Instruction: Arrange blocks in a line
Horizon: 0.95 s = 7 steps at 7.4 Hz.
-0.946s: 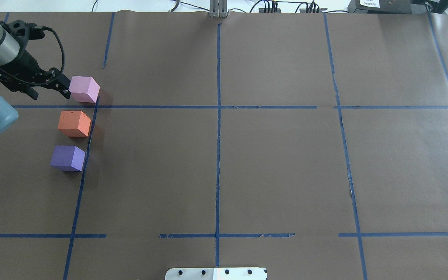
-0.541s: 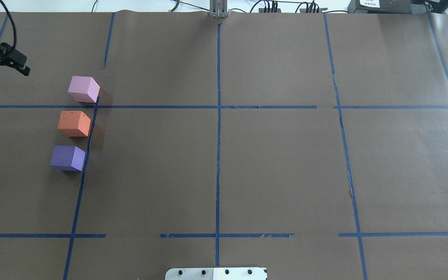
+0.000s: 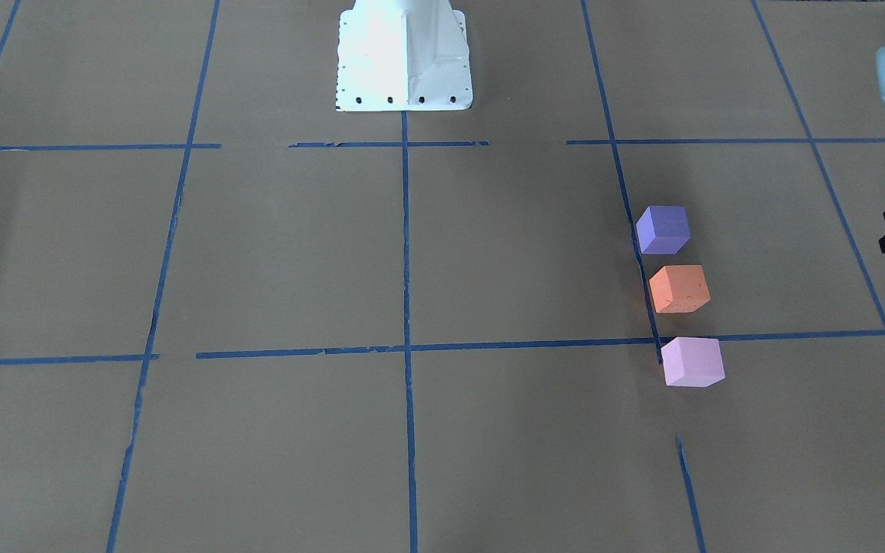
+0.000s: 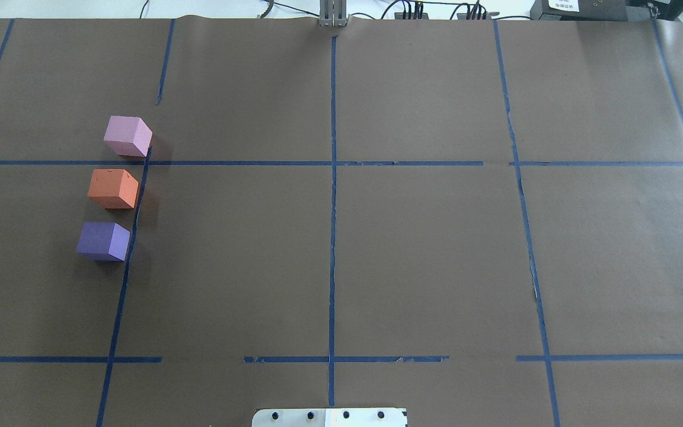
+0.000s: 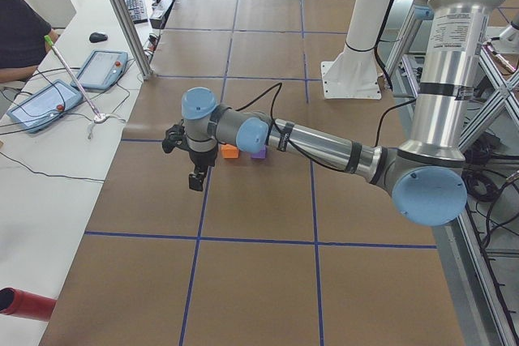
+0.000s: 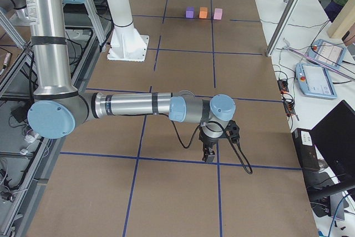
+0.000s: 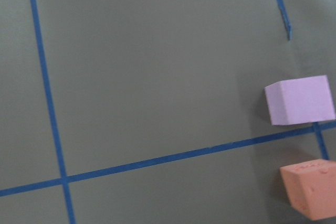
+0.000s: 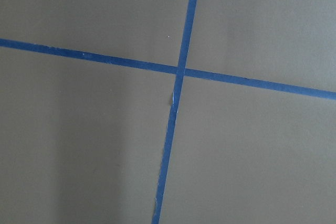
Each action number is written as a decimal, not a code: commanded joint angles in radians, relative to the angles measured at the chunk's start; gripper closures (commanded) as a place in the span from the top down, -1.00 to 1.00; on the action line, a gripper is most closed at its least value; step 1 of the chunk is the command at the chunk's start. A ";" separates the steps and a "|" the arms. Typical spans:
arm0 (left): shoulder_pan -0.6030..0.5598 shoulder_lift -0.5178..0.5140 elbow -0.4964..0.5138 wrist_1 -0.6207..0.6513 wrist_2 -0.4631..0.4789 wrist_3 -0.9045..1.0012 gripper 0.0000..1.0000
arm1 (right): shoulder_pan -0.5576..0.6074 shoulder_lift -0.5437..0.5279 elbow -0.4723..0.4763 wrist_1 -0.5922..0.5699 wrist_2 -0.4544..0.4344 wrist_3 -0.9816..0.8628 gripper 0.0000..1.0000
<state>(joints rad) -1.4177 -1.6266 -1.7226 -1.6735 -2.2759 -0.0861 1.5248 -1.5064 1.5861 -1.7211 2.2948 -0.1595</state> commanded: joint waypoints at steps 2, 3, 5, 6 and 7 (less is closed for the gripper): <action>-0.037 0.145 0.020 -0.178 -0.083 0.011 1.00 | 0.000 0.000 0.000 0.000 0.000 0.000 1.00; -0.068 0.160 0.024 -0.175 -0.086 0.012 1.00 | 0.000 0.000 0.000 0.000 0.000 0.000 1.00; -0.105 0.159 0.015 -0.062 -0.086 0.009 1.00 | 0.000 0.000 0.000 0.000 0.000 0.000 1.00; -0.147 0.157 0.000 0.008 -0.085 0.012 1.00 | 0.000 0.000 0.000 0.000 0.000 0.000 1.00; -0.171 0.153 0.001 0.006 -0.083 0.028 1.00 | 0.000 0.000 0.000 0.000 0.000 0.000 1.00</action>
<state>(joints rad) -1.5543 -1.4706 -1.7160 -1.7003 -2.3607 -0.0707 1.5248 -1.5064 1.5861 -1.7211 2.2948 -0.1595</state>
